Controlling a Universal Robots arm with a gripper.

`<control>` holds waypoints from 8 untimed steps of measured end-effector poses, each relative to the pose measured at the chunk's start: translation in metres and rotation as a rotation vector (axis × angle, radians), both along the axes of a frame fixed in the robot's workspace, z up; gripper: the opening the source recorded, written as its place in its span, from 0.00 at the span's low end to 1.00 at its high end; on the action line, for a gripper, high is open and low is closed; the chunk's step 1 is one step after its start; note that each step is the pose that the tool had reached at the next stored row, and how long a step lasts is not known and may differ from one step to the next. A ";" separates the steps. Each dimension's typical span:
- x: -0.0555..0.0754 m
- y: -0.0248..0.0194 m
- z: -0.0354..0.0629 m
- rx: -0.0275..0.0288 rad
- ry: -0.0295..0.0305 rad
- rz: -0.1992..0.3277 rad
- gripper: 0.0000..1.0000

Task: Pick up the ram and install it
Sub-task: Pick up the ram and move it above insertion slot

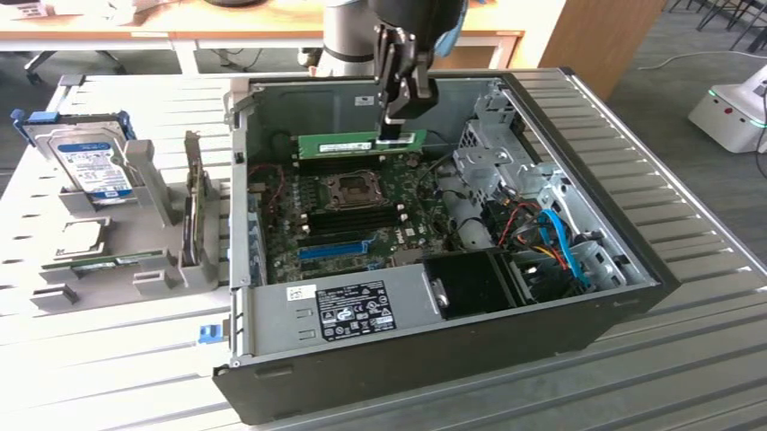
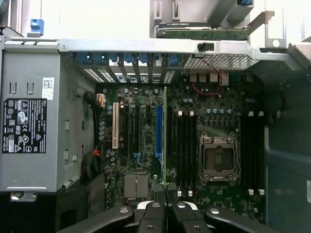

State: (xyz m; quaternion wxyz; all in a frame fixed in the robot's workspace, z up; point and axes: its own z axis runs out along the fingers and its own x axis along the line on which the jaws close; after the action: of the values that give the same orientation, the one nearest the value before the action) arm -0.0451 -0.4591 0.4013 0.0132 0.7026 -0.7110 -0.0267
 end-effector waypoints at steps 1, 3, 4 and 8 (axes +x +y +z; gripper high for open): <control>0.003 0.0000 0.0000 -0.0001 0.0003 0.000 0.12; 0.006 0.0000 0.0000 -0.0001 0.0004 0.000 0.12; 0.006 0.0000 0.0000 0.0000 0.0004 0.000 0.12; 0.006 0.0000 0.0000 0.0000 0.0004 0.000 0.12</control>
State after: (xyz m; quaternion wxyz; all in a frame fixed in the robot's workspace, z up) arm -0.0392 -0.4591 0.4014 0.0133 0.7026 -0.7110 -0.0268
